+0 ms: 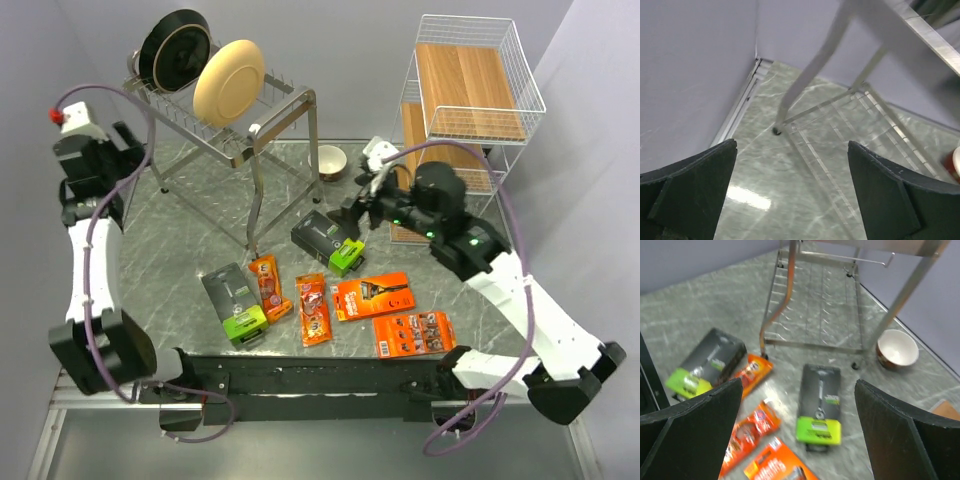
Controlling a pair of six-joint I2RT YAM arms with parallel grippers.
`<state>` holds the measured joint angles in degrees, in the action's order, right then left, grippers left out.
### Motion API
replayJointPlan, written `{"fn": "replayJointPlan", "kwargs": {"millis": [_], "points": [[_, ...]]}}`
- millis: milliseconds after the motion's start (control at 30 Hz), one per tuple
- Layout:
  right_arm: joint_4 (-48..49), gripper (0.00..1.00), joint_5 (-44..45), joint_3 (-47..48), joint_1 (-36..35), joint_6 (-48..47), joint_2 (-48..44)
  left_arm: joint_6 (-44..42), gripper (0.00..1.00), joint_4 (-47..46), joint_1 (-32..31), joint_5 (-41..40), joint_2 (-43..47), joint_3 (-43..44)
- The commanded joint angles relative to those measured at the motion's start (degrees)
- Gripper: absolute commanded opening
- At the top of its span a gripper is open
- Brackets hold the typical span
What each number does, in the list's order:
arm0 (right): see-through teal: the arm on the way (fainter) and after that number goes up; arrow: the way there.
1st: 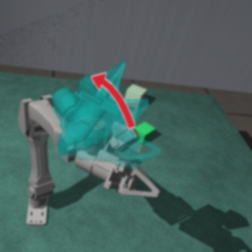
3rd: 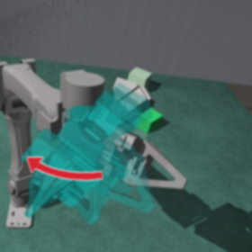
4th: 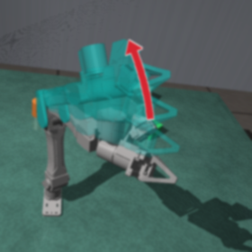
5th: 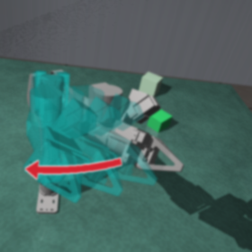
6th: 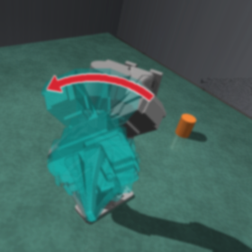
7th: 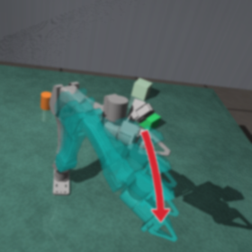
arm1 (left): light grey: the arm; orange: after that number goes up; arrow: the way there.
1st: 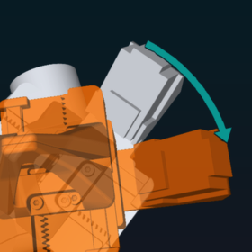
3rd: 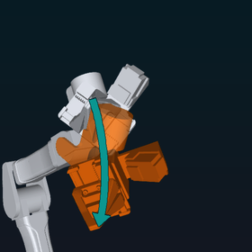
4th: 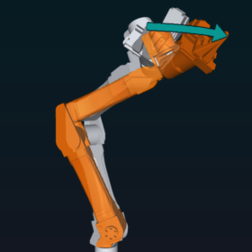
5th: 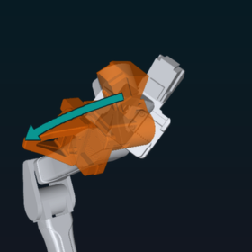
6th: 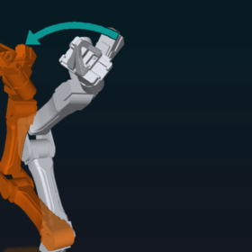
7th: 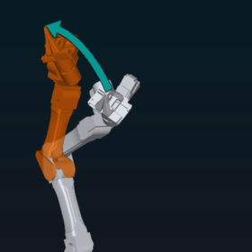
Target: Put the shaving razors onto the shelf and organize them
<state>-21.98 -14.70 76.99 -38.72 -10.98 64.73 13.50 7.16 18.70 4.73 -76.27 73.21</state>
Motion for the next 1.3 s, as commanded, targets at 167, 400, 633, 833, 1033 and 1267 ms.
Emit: {"fn": "replayJointPlan", "kwargs": {"millis": [167, 400, 633, 833, 1033, 1267], "points": [[19.6, 1.00, 14.6, -2.9, -5.9, 13.4, 7.0, -9.2, 0.99, -5.5, 6.4, 26.9, -20.4, 10.5], [21.9, 1.00, 13.6, -2.5, -6.7, 17.0, 14.2, -10.4, 0.97, -23.7, 6.4, 26.7, -32.1, 12.2], [21.8, 1.00, 14.2, -0.1, -6.6, 19.0, 19.0, -5.1, 0.95, -27.8, 4.1, 25.4, -44.9, 24.4], [21.7, 1.00, 14.2, 0.4, -6.5, 19.5, 20.8, -7.2, 0.95, -24.1, 0.9, 23.5, -51.6, 34.5], [23.4, 1.00, 14.6, 3.0, -6.6, 23.2, 25.0, -8.0, 0.52, -22.1, -0.2, 28.4, -50.9, 33.3], [22.9, 1.00, 16.4, 5.6, -6.5, 23.2, 28.3, -3.7, 0.06, -25.7, 1.5, 29.2, -44.2, 26.4]]}}
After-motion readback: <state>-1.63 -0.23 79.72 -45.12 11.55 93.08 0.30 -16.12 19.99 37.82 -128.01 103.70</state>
